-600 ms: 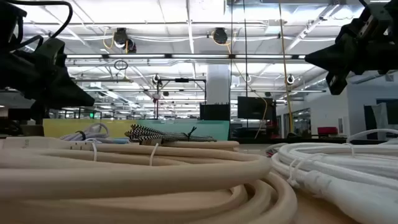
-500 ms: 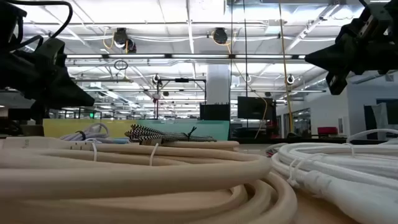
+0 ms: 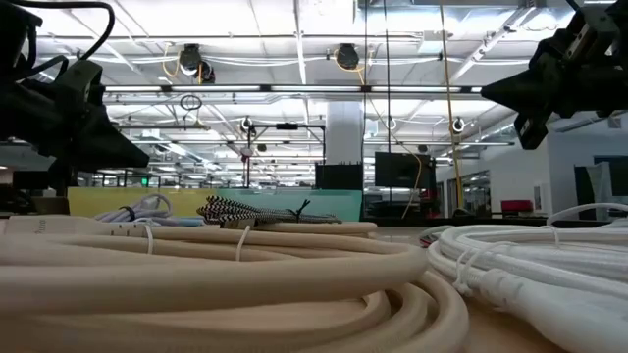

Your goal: Pick & Place USB Port

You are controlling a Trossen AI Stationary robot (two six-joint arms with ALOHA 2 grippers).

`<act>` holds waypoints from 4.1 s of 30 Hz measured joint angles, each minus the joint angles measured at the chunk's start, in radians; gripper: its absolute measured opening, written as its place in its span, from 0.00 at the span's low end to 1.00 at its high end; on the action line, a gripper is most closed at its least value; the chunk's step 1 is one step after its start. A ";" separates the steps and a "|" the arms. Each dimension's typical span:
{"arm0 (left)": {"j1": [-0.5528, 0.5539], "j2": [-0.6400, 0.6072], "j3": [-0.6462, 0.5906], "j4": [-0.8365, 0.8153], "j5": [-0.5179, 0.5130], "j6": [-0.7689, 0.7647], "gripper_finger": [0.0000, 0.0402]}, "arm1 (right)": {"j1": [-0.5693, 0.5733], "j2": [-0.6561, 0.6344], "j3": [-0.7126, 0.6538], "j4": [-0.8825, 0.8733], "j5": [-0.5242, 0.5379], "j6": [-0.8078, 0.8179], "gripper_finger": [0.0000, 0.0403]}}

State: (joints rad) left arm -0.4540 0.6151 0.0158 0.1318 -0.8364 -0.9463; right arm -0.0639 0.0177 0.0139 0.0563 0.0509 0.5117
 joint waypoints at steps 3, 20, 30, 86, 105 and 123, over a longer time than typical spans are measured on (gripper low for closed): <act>0.000 0.000 0.000 0.000 0.000 0.000 0.05 | 0.000 0.000 0.000 0.000 0.000 0.000 0.00; 0.000 0.000 0.000 0.000 0.000 0.000 0.05 | 0.000 0.000 0.000 0.000 0.000 0.000 0.00; 0.000 0.000 0.000 0.000 0.000 0.000 0.05 | -0.001 0.000 0.000 0.005 0.037 -0.169 0.00; 0.410 -0.010 0.080 0.962 0.059 0.161 0.05 | -0.001 0.009 0.000 0.761 1.055 0.122 0.00; 0.532 0.471 1.244 -1.232 0.806 0.398 0.05 | -0.001 0.009 0.001 0.755 0.989 0.130 0.00; -0.168 0.297 0.808 -1.333 0.638 -0.472 0.03 | -0.001 0.009 0.001 0.754 0.835 0.145 0.00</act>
State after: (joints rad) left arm -0.6221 0.9118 0.8240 -1.2010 -0.1982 -1.4185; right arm -0.0647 0.0269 0.0147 0.8104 0.8857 0.6571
